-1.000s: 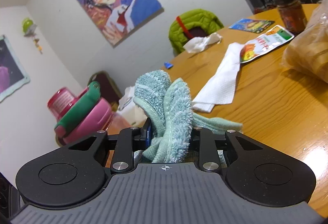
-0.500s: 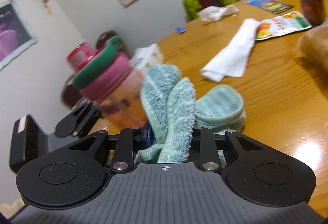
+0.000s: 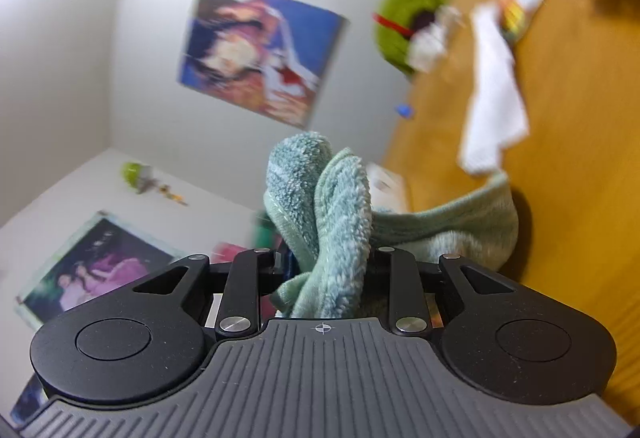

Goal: Clean container
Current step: 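Hold the pink bottle with the left tool while the right tool wipes its body and lid, then hold the pink bottle with the left tool while the right tool wipes its side again, then lower the blue towel onto the table and open the right tool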

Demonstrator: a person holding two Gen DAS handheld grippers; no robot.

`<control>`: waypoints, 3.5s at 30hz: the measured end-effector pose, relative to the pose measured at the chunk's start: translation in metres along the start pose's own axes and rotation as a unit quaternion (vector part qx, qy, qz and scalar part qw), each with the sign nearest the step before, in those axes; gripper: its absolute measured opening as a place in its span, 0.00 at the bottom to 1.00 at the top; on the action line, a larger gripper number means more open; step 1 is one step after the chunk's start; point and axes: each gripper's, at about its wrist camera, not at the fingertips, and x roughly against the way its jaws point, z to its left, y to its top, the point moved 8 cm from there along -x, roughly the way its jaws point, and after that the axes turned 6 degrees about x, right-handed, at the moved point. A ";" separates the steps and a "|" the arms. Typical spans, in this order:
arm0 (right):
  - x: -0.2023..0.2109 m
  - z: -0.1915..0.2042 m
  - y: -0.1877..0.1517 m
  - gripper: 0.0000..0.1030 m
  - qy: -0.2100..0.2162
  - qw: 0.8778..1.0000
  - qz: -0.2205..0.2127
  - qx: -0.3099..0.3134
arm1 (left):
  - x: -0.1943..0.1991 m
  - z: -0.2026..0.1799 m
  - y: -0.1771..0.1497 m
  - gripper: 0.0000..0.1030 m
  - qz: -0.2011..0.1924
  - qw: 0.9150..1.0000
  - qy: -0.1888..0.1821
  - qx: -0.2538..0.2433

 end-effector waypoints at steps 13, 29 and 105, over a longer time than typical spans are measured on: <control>0.007 0.011 0.003 0.31 -0.002 0.999 0.000 0.033 | 0.001 -0.009 0.000 0.74 -0.014 1.000 -0.022 -0.008; 0.052 0.009 0.037 0.53 -0.447 0.819 -0.062 0.355 | 0.017 -0.009 0.004 0.89 -0.017 1.000 -0.012 0.012; 0.050 0.021 0.007 0.87 -0.378 0.841 0.016 0.386 | -0.010 0.011 0.002 0.96 0.008 0.998 -0.004 0.063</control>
